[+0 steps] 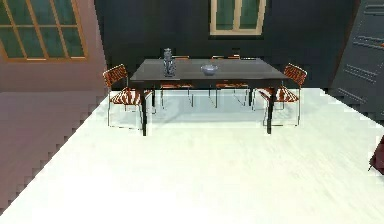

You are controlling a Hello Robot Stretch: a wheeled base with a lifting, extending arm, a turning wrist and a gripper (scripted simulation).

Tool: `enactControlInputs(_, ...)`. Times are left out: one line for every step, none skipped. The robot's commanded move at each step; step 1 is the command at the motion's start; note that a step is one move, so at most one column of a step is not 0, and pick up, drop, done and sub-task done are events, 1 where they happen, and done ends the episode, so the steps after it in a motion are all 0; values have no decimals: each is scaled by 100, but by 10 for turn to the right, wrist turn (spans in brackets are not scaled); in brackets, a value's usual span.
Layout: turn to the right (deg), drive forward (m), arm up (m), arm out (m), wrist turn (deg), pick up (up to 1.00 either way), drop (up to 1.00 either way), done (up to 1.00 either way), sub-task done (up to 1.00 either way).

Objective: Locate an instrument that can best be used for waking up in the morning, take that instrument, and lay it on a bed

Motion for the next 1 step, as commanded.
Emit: enactControlInputs(450, 0, 0, 0, 0, 0, 0, 0, 0)
